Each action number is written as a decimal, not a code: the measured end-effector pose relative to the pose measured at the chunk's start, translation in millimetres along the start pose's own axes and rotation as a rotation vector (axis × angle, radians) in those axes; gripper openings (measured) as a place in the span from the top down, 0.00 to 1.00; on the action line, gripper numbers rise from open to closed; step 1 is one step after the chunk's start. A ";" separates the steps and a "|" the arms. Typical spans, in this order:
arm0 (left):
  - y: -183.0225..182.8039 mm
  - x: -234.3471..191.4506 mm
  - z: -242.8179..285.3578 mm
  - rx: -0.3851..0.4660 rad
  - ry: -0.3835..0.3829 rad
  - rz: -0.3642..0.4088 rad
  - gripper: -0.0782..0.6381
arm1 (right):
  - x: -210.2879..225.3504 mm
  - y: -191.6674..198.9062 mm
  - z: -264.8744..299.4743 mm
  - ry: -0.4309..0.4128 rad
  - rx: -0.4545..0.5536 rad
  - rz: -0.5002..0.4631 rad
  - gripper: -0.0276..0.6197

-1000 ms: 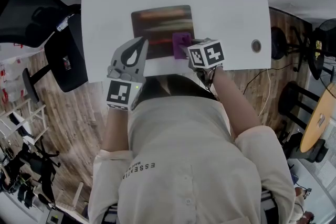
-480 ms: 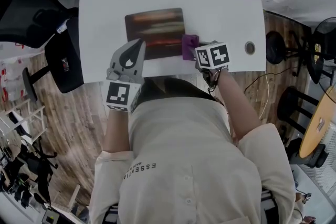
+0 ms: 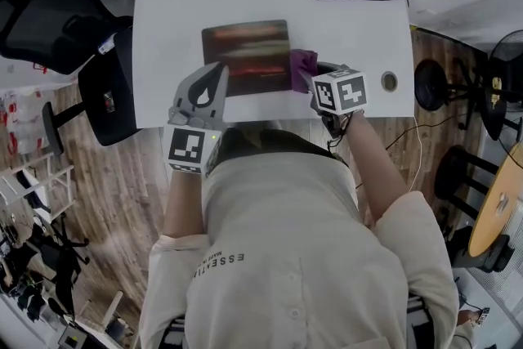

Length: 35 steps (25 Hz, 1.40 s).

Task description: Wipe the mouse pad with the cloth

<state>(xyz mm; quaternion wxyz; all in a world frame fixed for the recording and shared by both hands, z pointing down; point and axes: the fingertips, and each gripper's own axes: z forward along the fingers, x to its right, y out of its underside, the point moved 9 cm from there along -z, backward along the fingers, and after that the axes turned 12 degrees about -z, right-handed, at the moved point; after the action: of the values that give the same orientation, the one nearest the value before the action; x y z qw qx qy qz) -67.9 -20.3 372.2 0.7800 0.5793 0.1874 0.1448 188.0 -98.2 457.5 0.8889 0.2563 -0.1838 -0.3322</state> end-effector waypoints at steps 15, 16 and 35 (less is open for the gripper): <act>-52.2 -39.3 -31.1 0.005 -0.047 0.172 0.89 | -57.2 -84.3 -45.8 0.094 0.479 -0.212 0.78; -55.1 -42.1 -32.7 0.010 -0.045 0.172 0.89 | -61.1 -88.4 -49.6 0.112 0.516 -0.228 0.78; -82.8 -84.9 -50.0 0.078 -0.084 0.055 0.89 | -96.2 -124.0 -90.9 0.285 0.826 -0.357 0.81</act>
<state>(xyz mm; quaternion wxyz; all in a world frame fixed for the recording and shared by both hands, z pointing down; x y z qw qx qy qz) -165.7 -39.1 290.6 0.7598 0.6196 0.1442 0.1344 103.1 -82.4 298.0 0.6581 0.6590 -0.1298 -0.3402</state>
